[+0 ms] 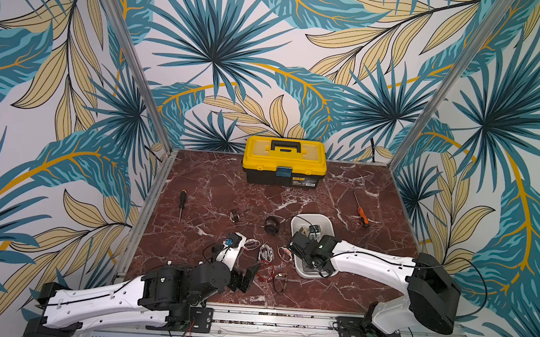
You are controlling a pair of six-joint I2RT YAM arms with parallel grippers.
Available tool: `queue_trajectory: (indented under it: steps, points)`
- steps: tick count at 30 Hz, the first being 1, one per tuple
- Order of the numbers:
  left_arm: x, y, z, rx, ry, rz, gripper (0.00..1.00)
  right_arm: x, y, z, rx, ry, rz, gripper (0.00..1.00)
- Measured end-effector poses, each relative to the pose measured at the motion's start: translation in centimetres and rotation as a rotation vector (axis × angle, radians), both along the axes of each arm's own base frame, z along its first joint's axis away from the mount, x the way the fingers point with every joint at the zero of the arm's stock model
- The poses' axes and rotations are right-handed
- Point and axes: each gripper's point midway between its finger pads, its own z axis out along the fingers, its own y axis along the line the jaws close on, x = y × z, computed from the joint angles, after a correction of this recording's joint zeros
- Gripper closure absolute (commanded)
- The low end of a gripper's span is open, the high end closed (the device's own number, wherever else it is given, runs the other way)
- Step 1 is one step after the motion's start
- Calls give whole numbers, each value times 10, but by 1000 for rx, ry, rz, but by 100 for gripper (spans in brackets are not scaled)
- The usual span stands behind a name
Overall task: Put the watch into the storage box
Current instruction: Place the watch in the storage box.
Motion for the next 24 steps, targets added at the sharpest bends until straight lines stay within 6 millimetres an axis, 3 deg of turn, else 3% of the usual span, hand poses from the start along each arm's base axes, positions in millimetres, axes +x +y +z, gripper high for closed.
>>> queue_trajectory:
  steps: [6, 17, 24]
  points:
    - [0, -2, 2, -4, -8, -6, 0, 2, -1, -9, -30, 3, -2, 99]
    - [0, -2, 1, -2, -8, -5, 0, 7, 4, -14, -26, -8, -3, 66]
    - [0, -1, 1, -2, -8, -4, 0, 11, 12, 5, 56, -69, 9, 46]
